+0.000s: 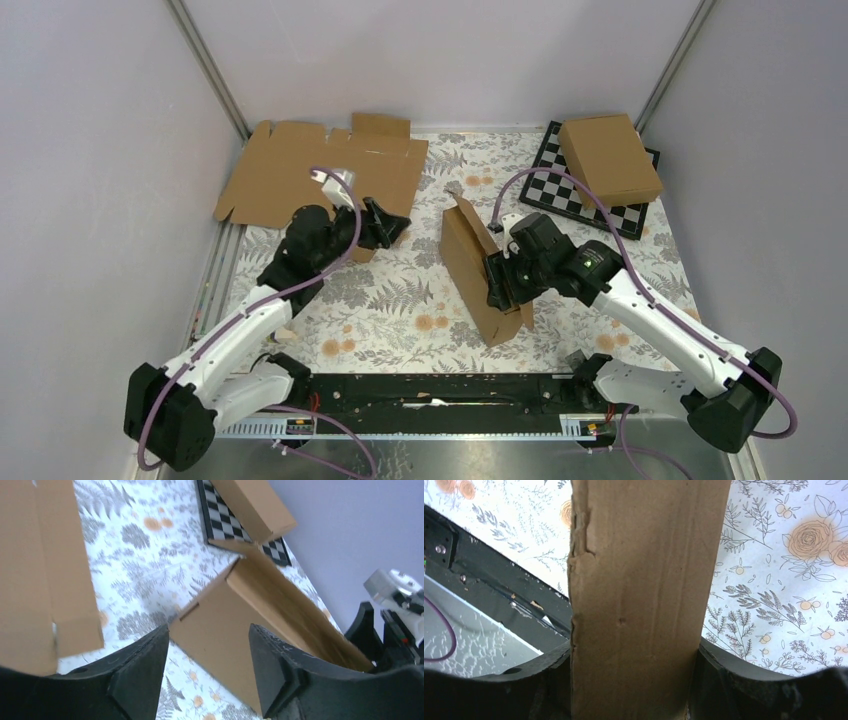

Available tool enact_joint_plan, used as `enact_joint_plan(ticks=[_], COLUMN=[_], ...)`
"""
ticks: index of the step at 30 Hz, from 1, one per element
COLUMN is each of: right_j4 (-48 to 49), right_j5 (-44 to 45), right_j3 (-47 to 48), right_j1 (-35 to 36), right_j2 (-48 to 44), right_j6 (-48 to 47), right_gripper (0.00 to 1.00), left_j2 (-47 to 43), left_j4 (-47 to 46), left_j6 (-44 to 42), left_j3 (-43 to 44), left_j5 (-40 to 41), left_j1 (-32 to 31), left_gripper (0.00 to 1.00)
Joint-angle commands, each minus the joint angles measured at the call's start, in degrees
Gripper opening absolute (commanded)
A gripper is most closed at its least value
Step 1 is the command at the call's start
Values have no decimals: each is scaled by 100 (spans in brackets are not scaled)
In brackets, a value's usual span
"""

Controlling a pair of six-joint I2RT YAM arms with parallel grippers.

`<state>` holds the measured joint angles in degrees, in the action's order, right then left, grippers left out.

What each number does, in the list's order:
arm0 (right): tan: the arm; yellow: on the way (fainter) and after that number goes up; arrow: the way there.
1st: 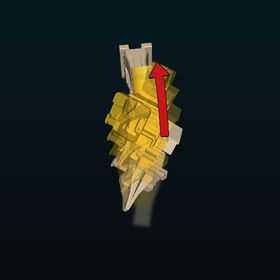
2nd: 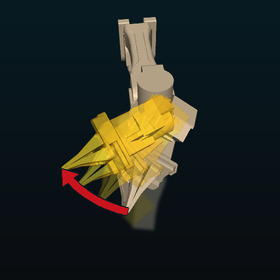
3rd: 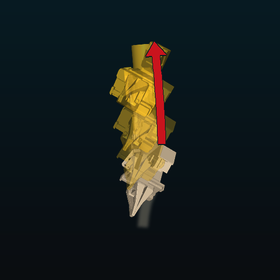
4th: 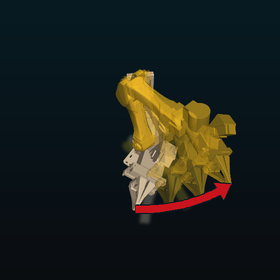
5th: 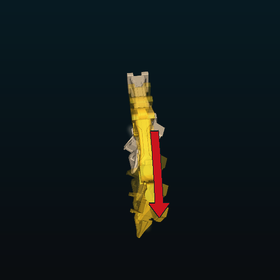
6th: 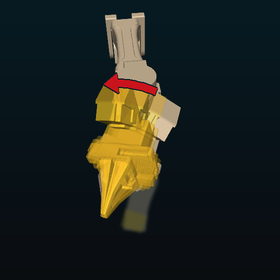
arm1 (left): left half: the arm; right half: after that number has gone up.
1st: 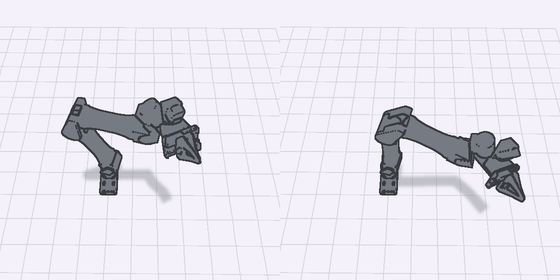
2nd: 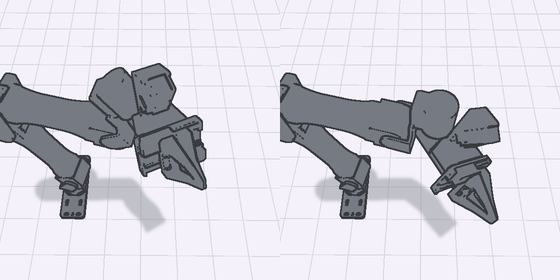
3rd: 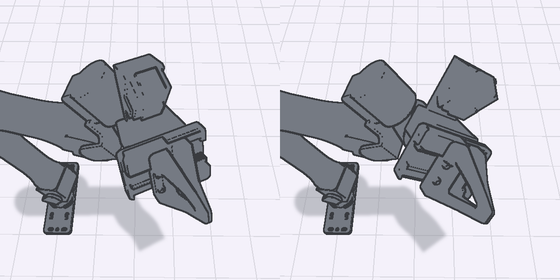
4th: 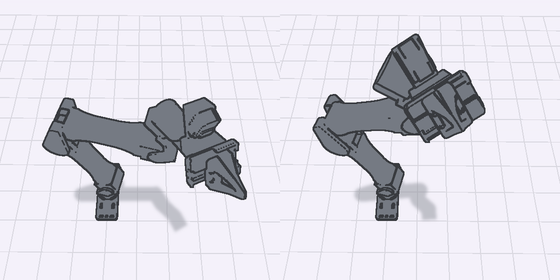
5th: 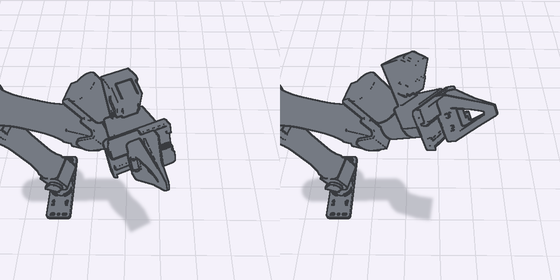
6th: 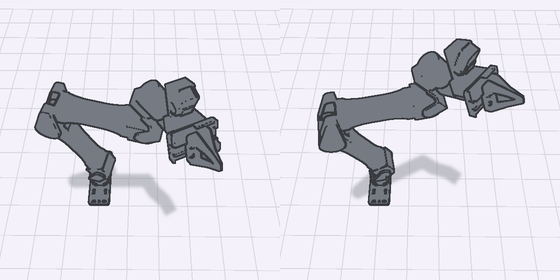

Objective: Fold the paper box

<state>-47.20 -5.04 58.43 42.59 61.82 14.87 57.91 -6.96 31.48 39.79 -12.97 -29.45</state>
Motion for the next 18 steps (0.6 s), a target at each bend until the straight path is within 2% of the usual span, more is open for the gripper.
enact_joint_plan(ticks=[1,4,7,9,11,15,18], right_j4=[-124,-161,-274,-327,-333,-306,-253], right_j5=[-408,-429,-552,-611,-663,-744,-815], right_j3=[222,232,276,292,294,318,288], right_j1=[48,46,43,40,43,42,40], right_j2=[-218,-219,-85,-15,30,96,111], right_j6=[-467,-595,-686,-738,-810,-867,-884], right_gripper=[49,49,48,47,47,47,48], left_j2=[-101,151,597,893,1097,1465,1688], left_j4=[-823,-1837,-2611,-2340,-2305,-2703,-2510], left_j6=[-291,-384,-887,-1543,-1895,-2037,-2128], left_j3=[-169,-415,-232,208,447,481,649], left_j5=[475,376,-754,-1514,-1842,-2829,-3030], left_j1=[219,400,652,717,736,757,756], left_gripper=[68,76,86,88,88,88,86])
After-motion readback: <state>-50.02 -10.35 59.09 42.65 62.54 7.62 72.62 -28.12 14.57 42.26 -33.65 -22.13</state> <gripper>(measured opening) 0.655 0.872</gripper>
